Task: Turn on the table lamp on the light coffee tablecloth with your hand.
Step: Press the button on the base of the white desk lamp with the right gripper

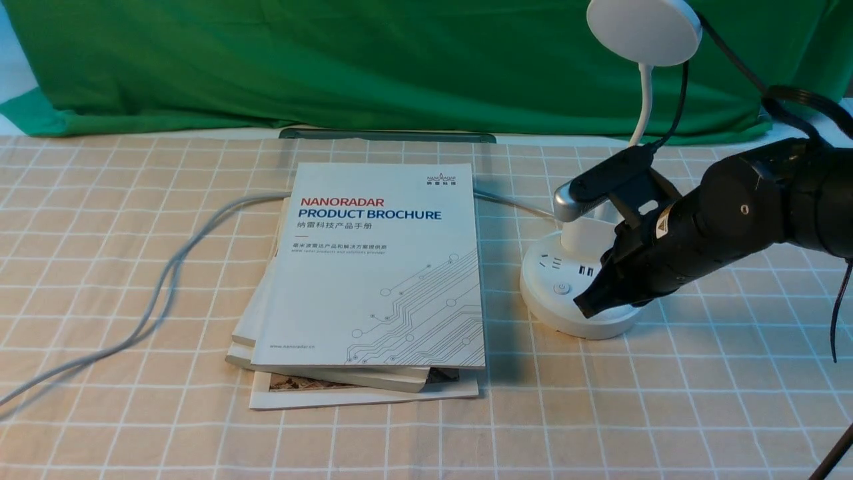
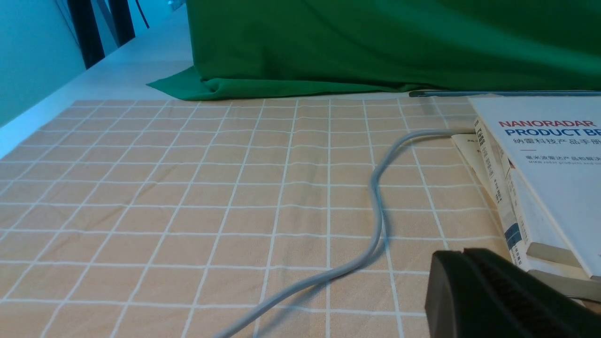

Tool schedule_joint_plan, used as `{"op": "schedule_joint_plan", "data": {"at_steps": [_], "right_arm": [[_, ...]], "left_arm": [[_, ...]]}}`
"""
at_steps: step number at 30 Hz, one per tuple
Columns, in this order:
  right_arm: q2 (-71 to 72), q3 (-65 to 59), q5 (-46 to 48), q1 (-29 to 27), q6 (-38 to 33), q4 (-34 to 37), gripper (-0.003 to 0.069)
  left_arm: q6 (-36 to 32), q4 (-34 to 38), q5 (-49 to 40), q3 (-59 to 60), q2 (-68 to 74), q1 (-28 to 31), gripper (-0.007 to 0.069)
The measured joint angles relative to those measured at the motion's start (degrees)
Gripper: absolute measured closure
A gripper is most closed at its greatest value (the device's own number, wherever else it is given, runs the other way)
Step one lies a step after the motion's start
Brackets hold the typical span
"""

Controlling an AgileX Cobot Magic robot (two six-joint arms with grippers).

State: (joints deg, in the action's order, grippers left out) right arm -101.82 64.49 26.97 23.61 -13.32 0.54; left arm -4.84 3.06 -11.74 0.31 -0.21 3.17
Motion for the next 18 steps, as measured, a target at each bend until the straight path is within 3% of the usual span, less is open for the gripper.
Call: {"op": "schedule_joint_plan", "data": {"at_steps": [18], "right_arm": [[-3.21,0.0,-3.57,-0.97,1.56,-0.09,0.0625]], "left_arm": [[0.0,0.0,0.0,0.0,0.0,0.0,0.0603]]}}
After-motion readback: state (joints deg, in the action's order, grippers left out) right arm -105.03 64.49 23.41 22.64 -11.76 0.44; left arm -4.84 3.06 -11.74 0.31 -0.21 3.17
